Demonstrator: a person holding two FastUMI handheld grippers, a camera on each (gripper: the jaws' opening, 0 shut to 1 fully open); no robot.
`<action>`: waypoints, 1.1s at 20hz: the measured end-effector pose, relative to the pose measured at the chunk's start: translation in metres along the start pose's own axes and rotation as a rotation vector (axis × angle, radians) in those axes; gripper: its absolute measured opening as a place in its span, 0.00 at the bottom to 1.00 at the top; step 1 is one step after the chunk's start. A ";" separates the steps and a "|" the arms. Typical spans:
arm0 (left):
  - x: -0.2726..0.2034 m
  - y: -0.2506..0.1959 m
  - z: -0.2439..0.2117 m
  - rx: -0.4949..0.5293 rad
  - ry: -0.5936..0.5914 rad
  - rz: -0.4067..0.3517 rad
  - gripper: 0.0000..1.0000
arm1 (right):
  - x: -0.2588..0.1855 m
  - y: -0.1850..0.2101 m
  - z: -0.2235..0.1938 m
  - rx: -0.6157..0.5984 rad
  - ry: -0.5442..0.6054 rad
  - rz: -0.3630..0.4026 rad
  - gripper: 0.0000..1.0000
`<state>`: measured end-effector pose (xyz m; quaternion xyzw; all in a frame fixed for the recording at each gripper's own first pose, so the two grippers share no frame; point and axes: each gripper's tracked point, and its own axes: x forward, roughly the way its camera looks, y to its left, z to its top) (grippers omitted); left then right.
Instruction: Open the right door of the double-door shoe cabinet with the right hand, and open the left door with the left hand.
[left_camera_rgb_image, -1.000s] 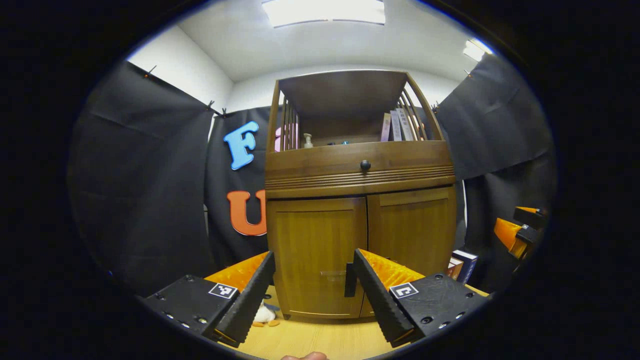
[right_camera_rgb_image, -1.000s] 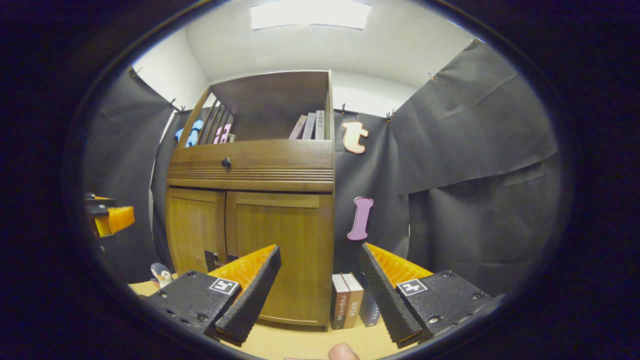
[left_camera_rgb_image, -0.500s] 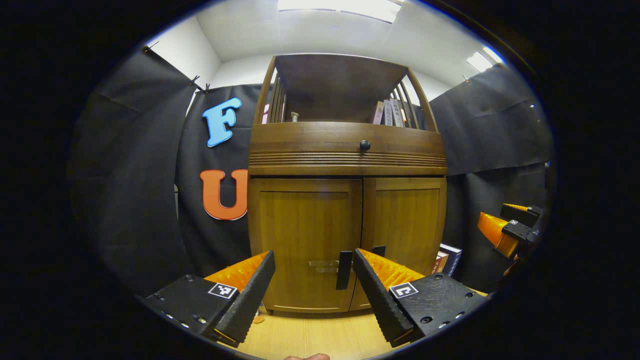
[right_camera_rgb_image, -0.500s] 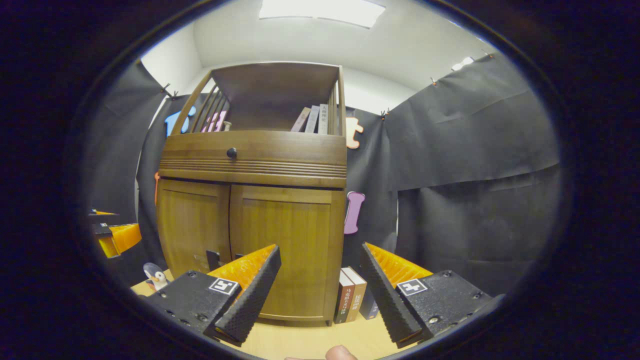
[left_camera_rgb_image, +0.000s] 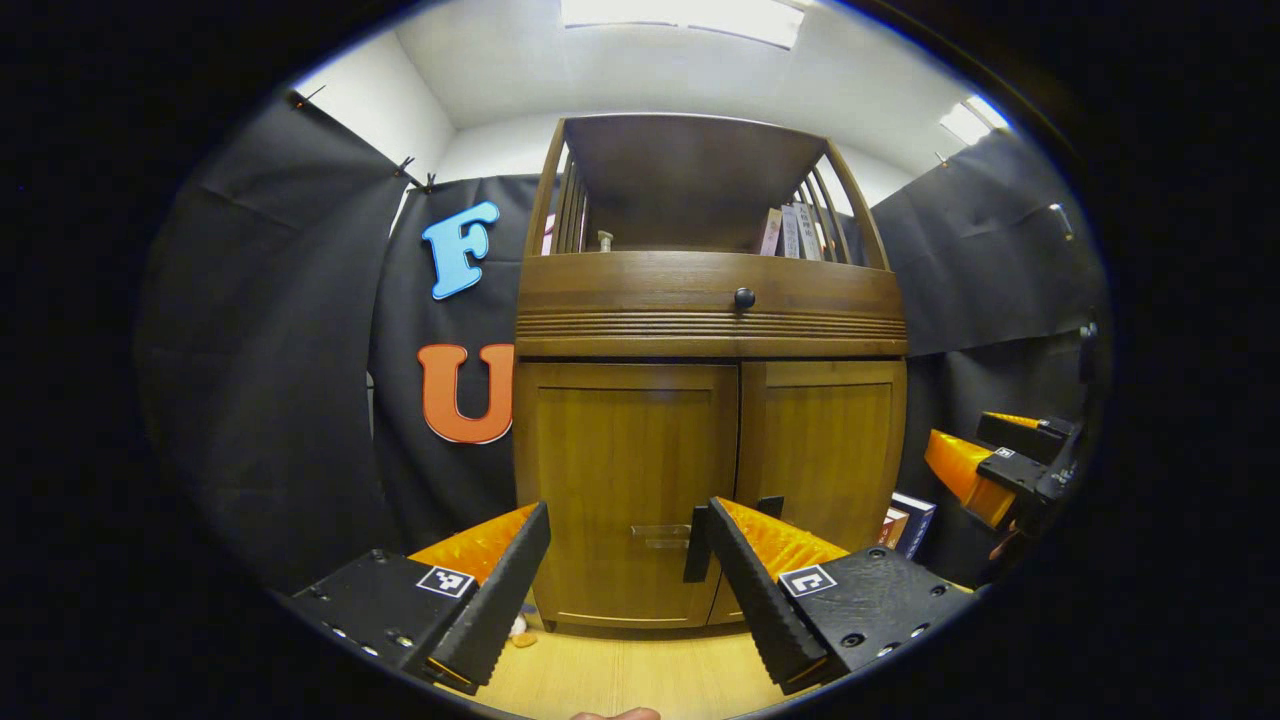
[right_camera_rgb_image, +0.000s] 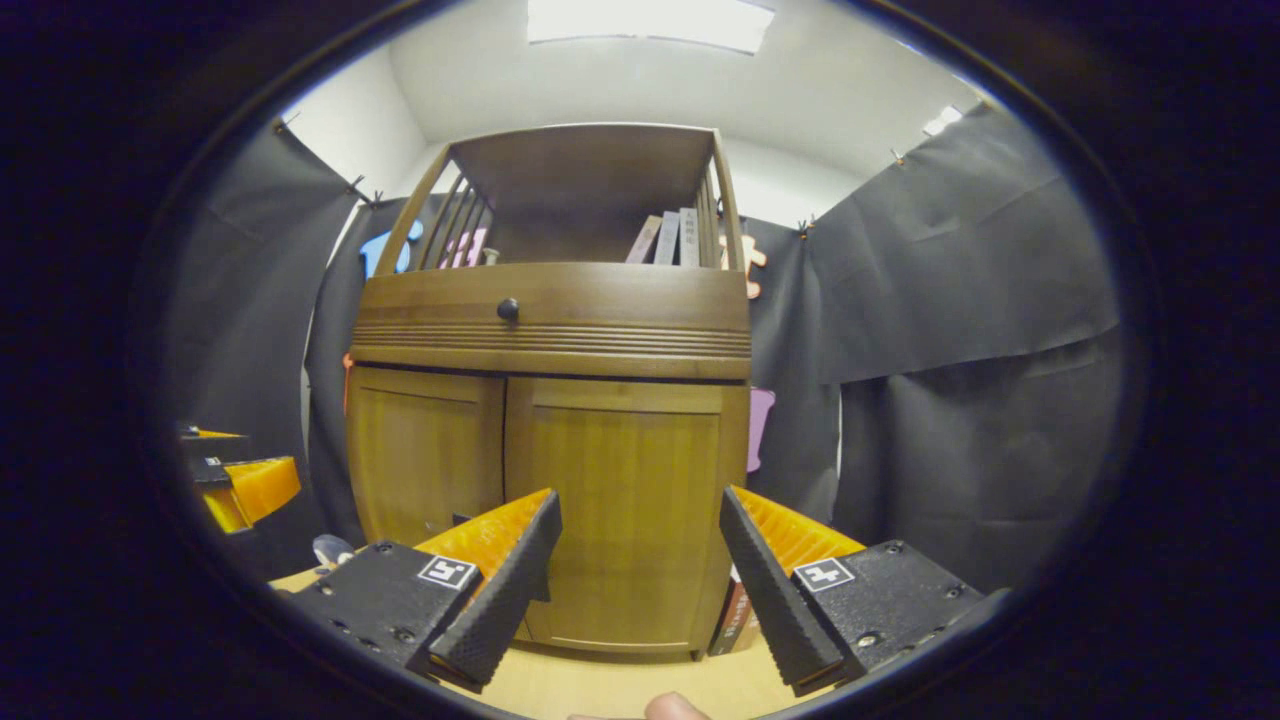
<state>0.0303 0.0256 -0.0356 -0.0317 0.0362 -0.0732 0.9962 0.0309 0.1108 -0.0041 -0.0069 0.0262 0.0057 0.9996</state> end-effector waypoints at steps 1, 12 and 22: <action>-0.001 0.004 0.002 0.005 -0.004 0.005 0.95 | 0.004 0.006 -0.002 0.008 0.008 0.012 1.00; -0.022 0.058 -0.009 -0.012 0.013 0.146 0.95 | 0.052 0.050 -0.048 0.057 0.140 0.091 1.00; -0.040 0.113 -0.024 0.021 0.061 0.275 0.95 | 0.113 0.099 -0.111 0.053 0.256 0.139 0.94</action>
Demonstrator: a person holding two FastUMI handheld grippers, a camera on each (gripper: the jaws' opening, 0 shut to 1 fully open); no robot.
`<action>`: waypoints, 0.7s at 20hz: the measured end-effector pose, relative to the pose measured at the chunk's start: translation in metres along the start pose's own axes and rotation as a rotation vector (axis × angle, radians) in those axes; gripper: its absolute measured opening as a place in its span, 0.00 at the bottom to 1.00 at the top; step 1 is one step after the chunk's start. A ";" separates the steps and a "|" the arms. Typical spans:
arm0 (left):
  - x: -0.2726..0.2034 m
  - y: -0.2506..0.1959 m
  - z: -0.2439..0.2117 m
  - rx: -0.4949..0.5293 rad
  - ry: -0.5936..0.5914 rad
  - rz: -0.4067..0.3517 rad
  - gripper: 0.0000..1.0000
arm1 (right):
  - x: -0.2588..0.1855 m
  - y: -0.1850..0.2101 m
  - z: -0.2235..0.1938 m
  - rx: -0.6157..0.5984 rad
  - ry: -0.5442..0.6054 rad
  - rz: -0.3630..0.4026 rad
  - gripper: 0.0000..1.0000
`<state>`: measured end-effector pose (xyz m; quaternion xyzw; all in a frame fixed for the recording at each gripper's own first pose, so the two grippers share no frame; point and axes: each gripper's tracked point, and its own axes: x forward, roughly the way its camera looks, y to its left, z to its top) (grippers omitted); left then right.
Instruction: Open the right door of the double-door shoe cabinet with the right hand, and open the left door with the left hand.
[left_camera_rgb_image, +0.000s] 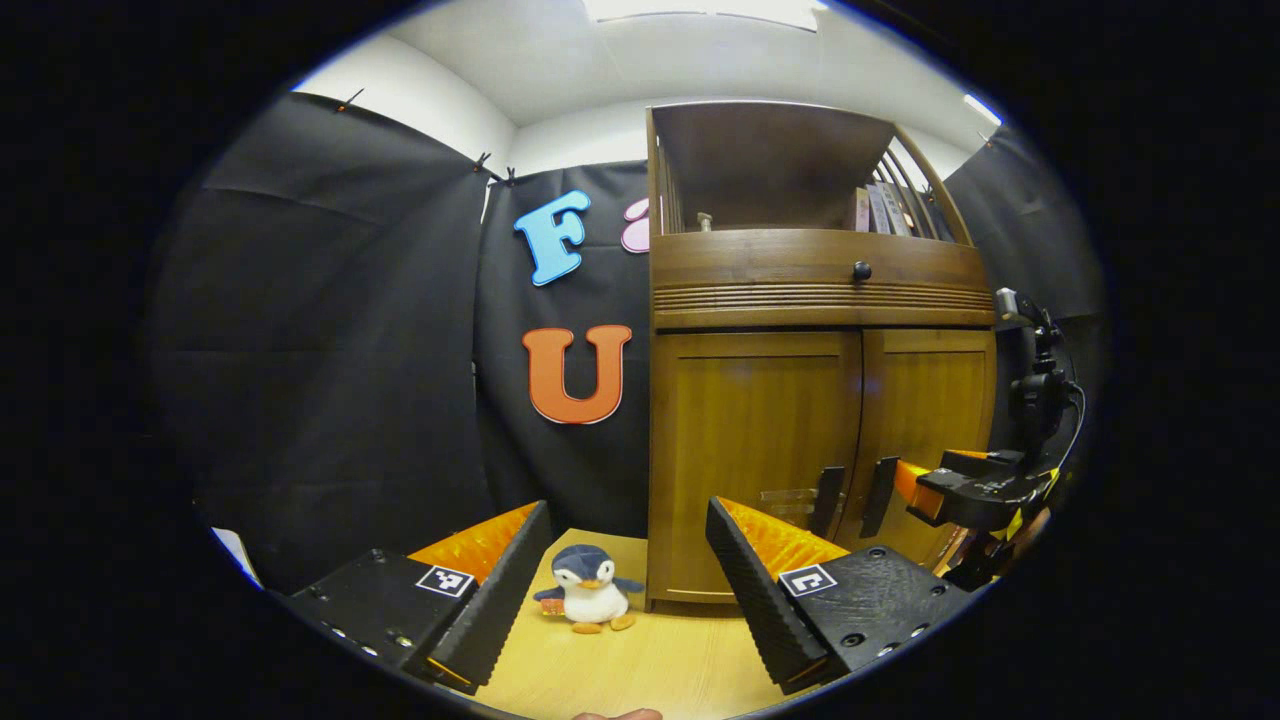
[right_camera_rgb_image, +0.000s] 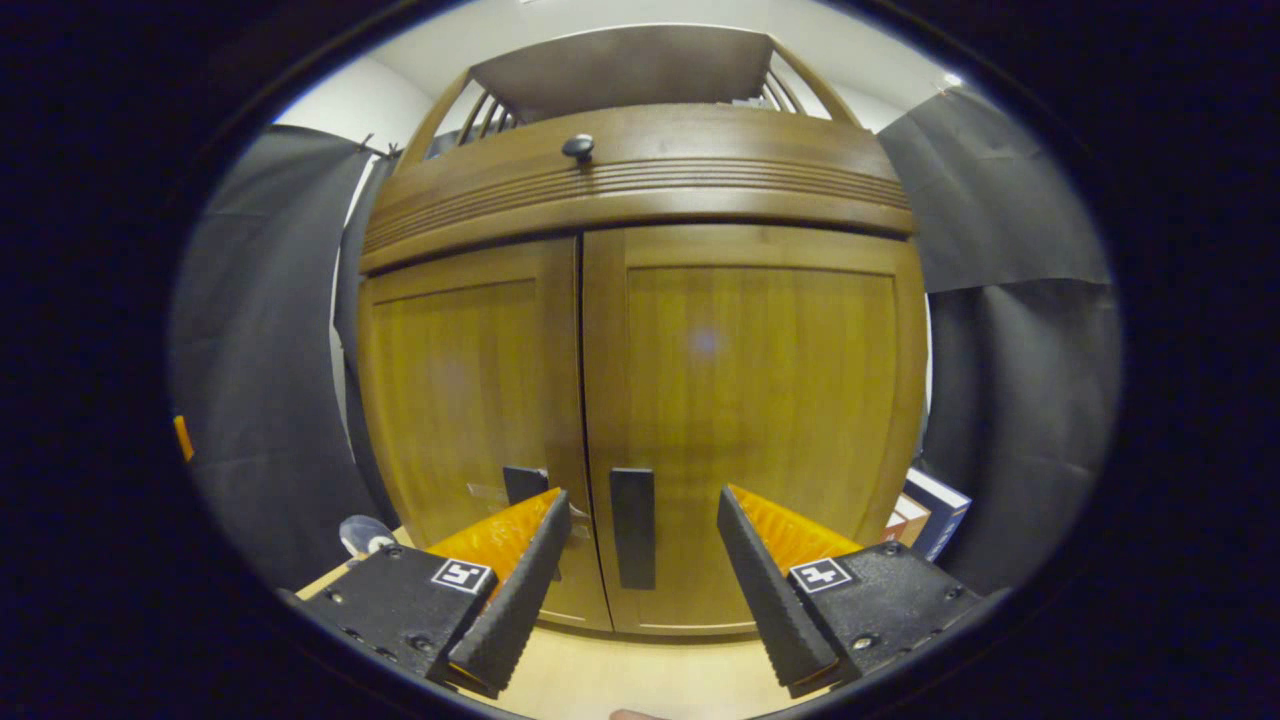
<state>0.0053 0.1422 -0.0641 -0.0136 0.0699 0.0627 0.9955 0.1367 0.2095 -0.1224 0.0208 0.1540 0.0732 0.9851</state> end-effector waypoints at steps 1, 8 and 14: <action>0.000 0.004 -0.002 0.004 0.002 0.009 0.95 | 0.010 0.003 -0.006 -0.003 0.015 0.011 0.93; 0.005 0.022 -0.012 0.024 0.031 0.042 0.95 | 0.062 -0.010 -0.044 0.026 0.107 -0.043 0.68; 0.011 0.019 -0.012 0.039 0.029 0.035 0.95 | 0.078 -0.003 -0.046 0.006 0.082 -0.041 0.47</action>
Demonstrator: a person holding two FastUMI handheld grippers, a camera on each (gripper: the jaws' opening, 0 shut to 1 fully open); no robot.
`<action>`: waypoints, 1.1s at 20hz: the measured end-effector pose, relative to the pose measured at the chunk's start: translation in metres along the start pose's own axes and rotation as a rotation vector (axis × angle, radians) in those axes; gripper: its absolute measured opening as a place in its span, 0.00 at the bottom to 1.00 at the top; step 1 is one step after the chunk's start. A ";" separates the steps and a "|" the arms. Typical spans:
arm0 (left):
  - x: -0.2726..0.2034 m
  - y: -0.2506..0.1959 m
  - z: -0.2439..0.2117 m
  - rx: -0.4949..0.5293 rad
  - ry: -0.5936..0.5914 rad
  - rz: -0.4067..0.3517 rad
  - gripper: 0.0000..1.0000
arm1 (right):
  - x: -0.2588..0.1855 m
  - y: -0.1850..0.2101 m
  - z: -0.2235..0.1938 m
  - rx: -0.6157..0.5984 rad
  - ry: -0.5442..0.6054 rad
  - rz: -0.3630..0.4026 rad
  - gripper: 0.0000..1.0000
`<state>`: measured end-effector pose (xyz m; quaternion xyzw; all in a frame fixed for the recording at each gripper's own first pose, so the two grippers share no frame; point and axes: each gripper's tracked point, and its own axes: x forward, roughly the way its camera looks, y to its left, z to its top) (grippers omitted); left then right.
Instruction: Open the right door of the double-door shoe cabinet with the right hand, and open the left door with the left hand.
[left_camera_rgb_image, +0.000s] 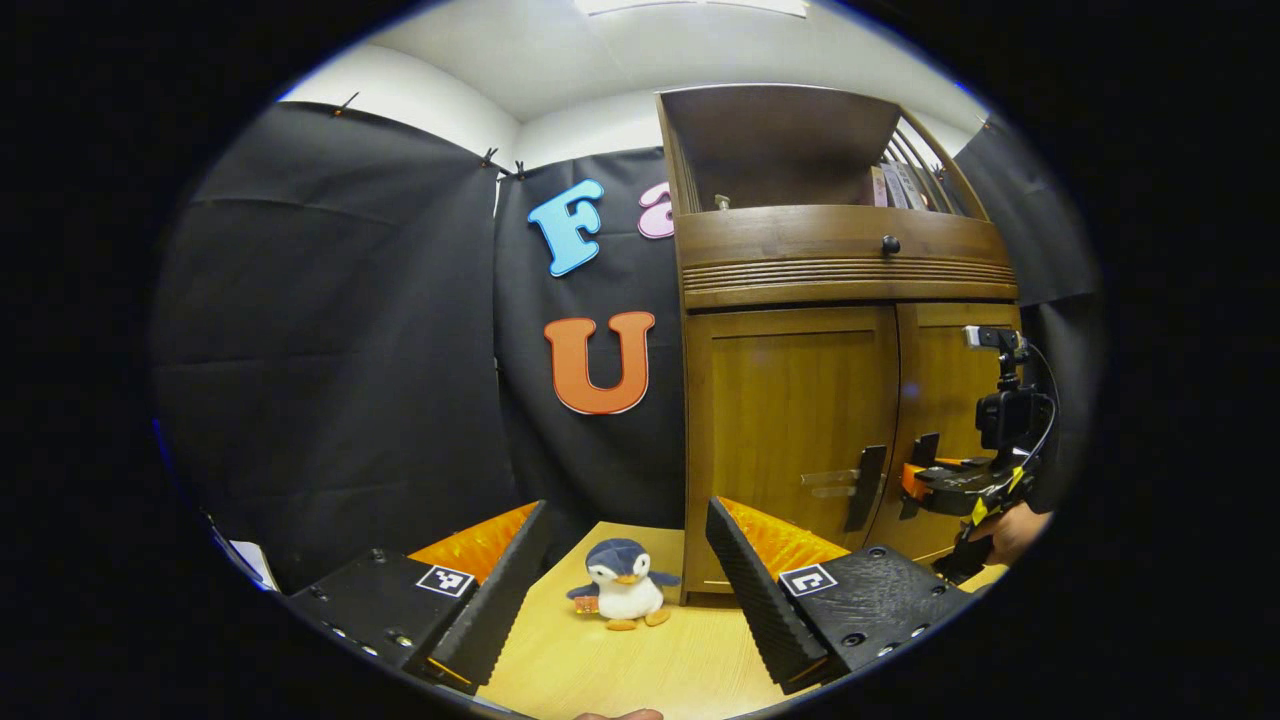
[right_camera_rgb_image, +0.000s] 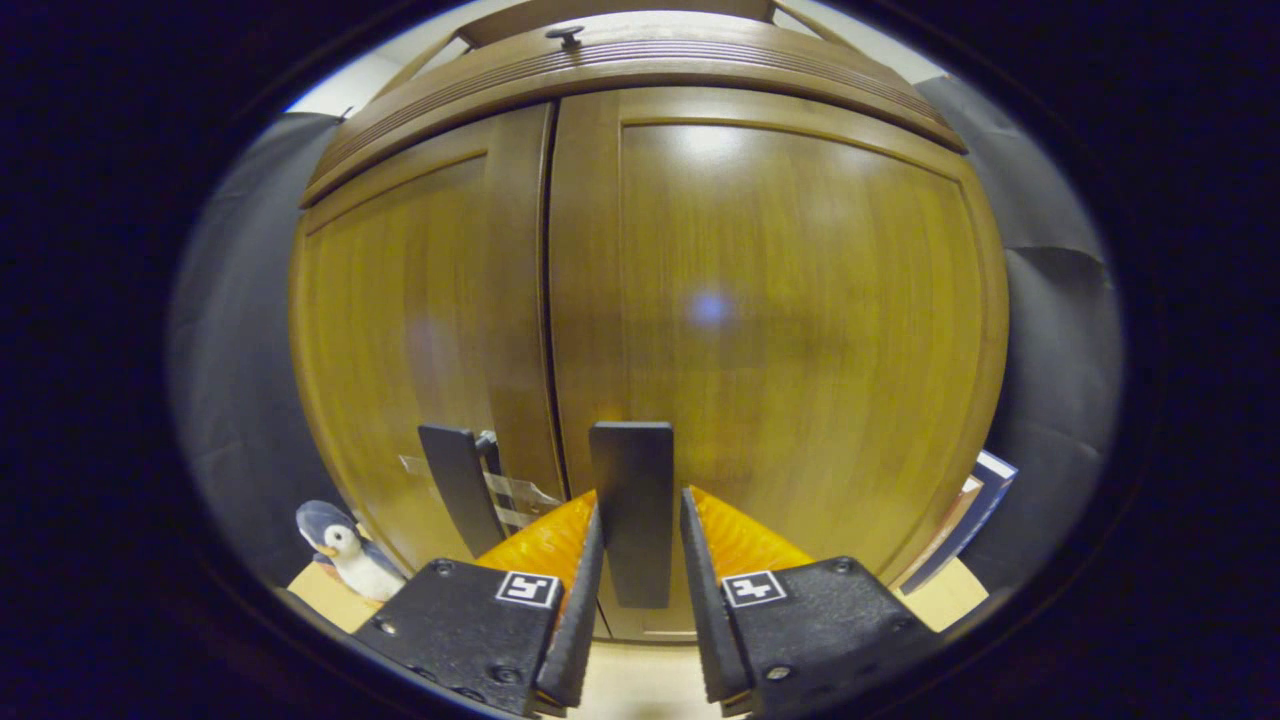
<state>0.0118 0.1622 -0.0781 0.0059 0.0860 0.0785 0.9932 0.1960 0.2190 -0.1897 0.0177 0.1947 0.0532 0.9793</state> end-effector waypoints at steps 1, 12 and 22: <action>0.000 -0.001 -0.001 -0.001 -0.001 -0.005 0.95 | 0.000 -0.001 0.000 -0.006 -0.008 -0.008 0.43; 0.011 -0.032 -0.002 0.003 0.003 -0.075 0.95 | -0.016 -0.002 -0.002 0.019 -0.008 0.051 0.34; 0.009 -0.076 -0.001 0.004 0.013 -0.159 0.96 | -0.063 -0.012 -0.014 -0.025 -0.023 0.101 0.31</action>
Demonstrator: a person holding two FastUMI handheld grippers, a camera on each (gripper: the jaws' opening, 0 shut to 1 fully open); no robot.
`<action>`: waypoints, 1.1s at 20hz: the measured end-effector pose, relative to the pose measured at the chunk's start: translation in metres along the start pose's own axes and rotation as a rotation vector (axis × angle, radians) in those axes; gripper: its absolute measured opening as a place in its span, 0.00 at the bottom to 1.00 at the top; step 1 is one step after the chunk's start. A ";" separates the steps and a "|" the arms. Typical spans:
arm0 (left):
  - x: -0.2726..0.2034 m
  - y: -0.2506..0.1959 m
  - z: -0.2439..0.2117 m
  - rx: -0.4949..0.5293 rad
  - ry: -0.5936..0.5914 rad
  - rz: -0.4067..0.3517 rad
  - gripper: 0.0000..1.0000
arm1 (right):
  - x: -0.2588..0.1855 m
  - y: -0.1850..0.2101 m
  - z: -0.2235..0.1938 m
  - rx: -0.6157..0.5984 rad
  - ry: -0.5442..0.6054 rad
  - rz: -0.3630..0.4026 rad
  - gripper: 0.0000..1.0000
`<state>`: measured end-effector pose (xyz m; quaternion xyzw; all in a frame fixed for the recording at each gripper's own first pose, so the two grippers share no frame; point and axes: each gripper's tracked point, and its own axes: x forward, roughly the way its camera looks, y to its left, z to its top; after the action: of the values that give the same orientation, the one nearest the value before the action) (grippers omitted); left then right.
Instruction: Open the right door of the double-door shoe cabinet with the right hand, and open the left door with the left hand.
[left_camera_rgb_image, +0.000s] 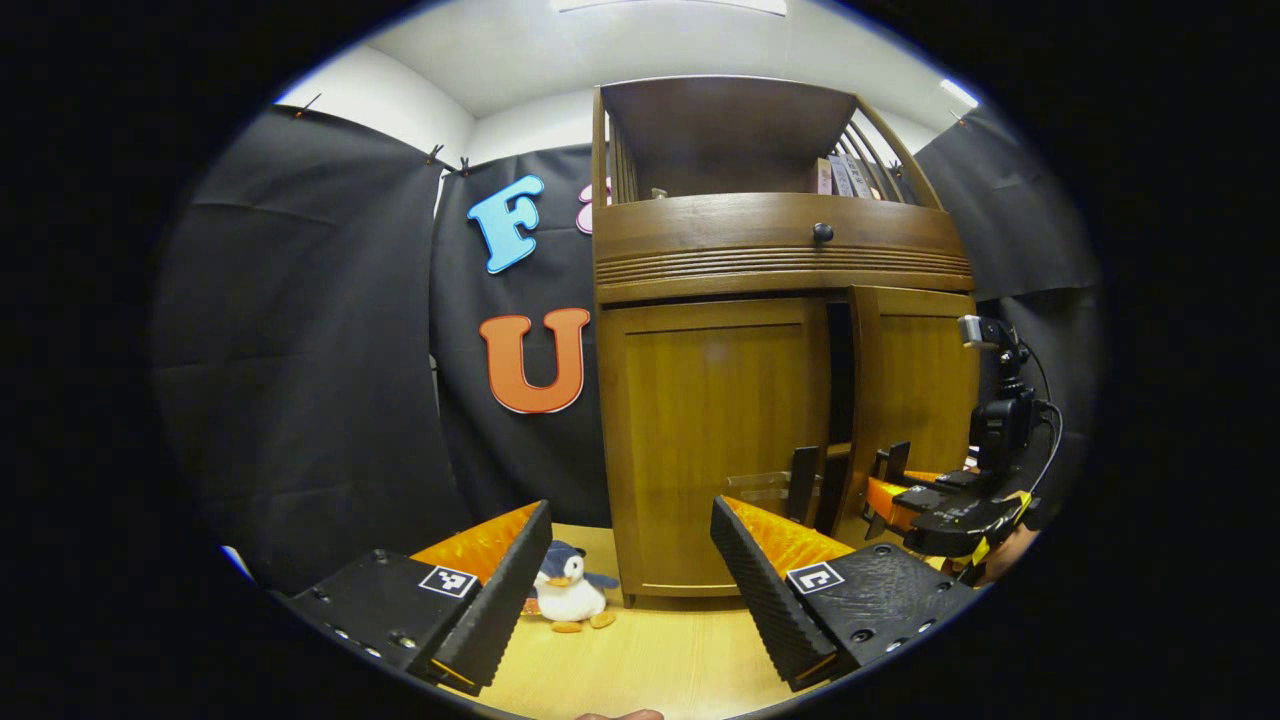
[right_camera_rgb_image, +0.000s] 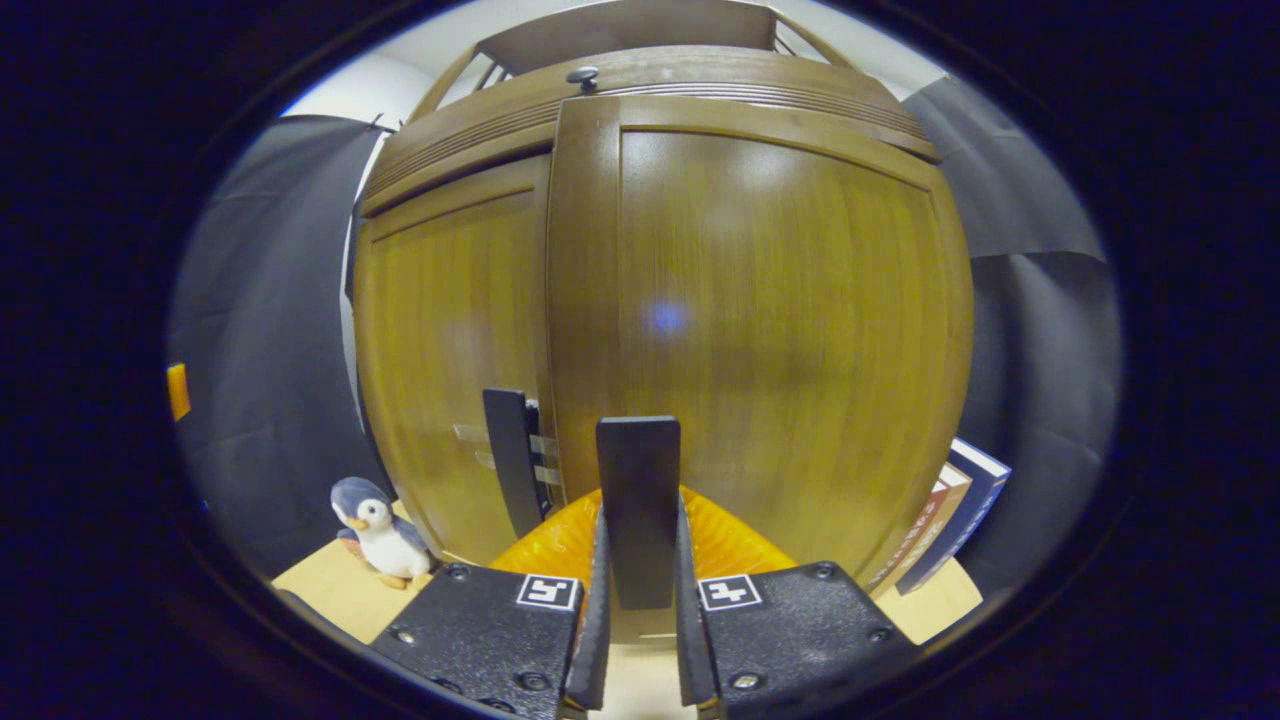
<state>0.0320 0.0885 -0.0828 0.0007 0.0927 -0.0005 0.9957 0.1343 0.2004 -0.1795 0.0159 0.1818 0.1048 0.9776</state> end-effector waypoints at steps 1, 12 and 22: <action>0.001 -0.006 -0.002 -0.004 0.002 -0.011 0.96 | -0.005 -0.001 0.000 0.004 0.000 0.001 0.31; 0.000 -0.064 -0.001 -0.012 0.014 -0.129 0.96 | -0.059 -0.018 -0.012 0.009 0.002 0.035 0.31; -0.003 -0.109 -0.003 -0.018 0.042 -0.234 0.96 | -0.109 -0.047 -0.020 0.015 0.008 -0.001 0.30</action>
<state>0.0285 -0.0208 -0.0857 -0.0189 0.1128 -0.1157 0.9867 0.0371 0.1313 -0.1627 0.0225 0.1867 0.1030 0.9767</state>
